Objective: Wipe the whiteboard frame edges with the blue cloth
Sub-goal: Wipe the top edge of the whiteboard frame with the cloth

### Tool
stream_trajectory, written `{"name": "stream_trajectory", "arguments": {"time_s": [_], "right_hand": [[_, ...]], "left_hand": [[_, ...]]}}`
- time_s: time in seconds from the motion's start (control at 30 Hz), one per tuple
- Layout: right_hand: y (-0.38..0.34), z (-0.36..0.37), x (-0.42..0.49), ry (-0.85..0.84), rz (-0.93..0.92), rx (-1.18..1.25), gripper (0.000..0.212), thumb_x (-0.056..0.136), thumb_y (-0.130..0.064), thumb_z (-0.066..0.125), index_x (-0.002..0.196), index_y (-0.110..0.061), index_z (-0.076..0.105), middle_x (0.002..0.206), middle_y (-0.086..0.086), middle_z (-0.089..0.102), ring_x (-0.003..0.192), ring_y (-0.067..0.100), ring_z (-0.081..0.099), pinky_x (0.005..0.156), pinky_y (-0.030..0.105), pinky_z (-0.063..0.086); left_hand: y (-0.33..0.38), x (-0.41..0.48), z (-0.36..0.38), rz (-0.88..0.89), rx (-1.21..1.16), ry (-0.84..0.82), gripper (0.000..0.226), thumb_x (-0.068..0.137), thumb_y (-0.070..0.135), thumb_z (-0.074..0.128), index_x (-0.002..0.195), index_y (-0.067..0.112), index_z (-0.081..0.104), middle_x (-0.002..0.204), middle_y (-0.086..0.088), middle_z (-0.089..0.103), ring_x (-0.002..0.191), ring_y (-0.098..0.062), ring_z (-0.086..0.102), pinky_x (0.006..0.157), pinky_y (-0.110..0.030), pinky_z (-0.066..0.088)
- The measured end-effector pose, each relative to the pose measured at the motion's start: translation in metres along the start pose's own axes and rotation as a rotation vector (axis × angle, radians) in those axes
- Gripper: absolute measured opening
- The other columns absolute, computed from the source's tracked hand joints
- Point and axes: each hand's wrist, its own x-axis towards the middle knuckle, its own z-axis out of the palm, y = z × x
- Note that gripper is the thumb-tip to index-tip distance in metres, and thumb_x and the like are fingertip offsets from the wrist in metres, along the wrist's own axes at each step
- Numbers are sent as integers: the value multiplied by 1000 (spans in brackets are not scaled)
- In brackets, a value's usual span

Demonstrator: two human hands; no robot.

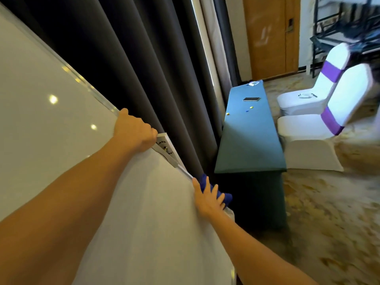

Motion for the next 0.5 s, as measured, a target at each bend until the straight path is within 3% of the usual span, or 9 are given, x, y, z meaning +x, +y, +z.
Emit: {"name": "stream_trajectory", "arguments": {"time_s": [0.07, 0.2, 0.27, 0.33, 0.43, 0.5], "right_hand": [[4, -6, 6, -40, 81, 35, 82, 82, -84, 14, 152, -44, -2, 165, 2, -3, 148, 36, -13, 116, 58, -8], [-53, 22, -6, -43, -387, 40, 88, 70, -95, 9, 142, -55, -20, 161, -10, -18, 142, 23, -31, 109, 53, -22], [-57, 27, -7, 21, -485, 33, 91, 63, -101, 15, 135, -62, -27, 154, -21, -24, 136, 14, -38, 104, 46, -28], [-31, 18, 4, 46, -386, 31, 90, 69, -96, 18, 141, -58, -21, 160, -13, -20, 142, 22, -30, 109, 50, -23], [15, 8, 10, -26, -8, -11, 84, 79, -86, 17, 150, -49, -8, 165, 1, -10, 147, 36, -19, 114, 59, -12], [1, 10, 7, -52, -36, 63, 88, 72, -92, 12, 147, -52, -11, 165, 1, -12, 145, 37, -23, 112, 60, -15]], "left_hand": [[4, 5, 4, -4, 2, 18, 18, 94, 29, 44, 77, 22, 44, 76, 1, 63, 74, -25, 60, 94, -50, 34], [4, 5, 4, -18, 28, 27, 16, 93, 32, 48, 80, 23, 50, 73, 1, 60, 75, -25, 62, 97, -51, 34], [4, 9, 7, 2, 48, 47, 16, 92, 34, 49, 81, 24, 53, 74, 2, 63, 70, -24, 59, 94, -49, 35], [0, 8, 9, 8, 65, 47, 20, 92, 34, 48, 75, 24, 52, 68, 2, 60, 63, -22, 53, 91, -47, 36], [-2, 6, 13, -7, 62, 67, 31, 92, 35, 48, 64, 22, 45, 59, 3, 53, 58, -20, 49, 89, -45, 36], [-1, 7, 12, -38, 35, 71, 38, 93, 36, 44, 58, 20, 42, 56, 3, 52, 55, -19, 48, 87, -43, 35]]}}
